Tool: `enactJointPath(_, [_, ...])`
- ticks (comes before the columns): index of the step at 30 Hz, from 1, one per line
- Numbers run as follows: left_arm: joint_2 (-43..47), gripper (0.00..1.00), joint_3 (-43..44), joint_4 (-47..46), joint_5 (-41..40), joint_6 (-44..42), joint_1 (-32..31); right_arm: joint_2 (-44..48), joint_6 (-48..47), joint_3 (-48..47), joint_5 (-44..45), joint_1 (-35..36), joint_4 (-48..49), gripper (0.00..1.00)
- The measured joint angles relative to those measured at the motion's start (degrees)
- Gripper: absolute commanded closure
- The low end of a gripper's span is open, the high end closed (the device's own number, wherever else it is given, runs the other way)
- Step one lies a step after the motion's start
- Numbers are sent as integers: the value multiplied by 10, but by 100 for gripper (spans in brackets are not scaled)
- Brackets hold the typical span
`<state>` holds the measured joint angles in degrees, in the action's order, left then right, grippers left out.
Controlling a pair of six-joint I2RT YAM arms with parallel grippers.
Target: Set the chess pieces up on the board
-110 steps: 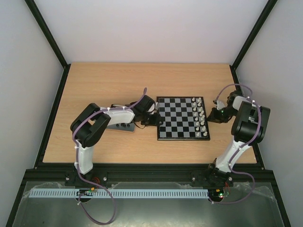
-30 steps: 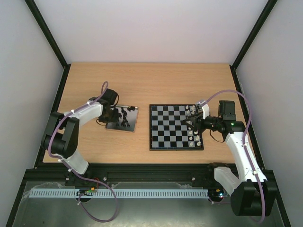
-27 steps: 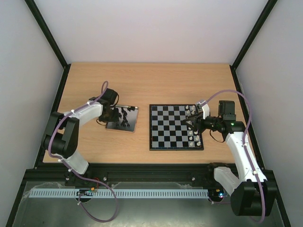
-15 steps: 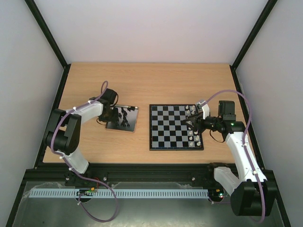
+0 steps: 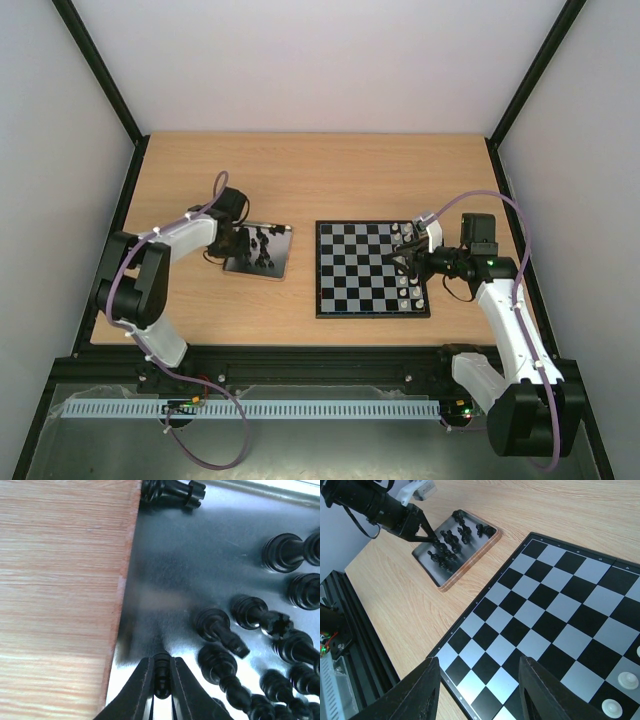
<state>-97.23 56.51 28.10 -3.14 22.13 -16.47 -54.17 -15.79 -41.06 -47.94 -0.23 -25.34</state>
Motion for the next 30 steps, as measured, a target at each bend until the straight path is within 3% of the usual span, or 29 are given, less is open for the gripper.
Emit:
enactJointPath(7, [71,91,23,52,-23,0,-18,-3,3,1,0,0,1,56])
enactJointPath(13, [81,91,112,60,-25,-14,-90,-3,8,2,6,0,10,57])
enactJointPath(21, [-52,91,266,58,-8,-46,-210,-3,21,4,34,0,22,57])
enactJointPath(30, [-226,91,431,66,16,-66,-248,-3,30,5,58,0,34,57])
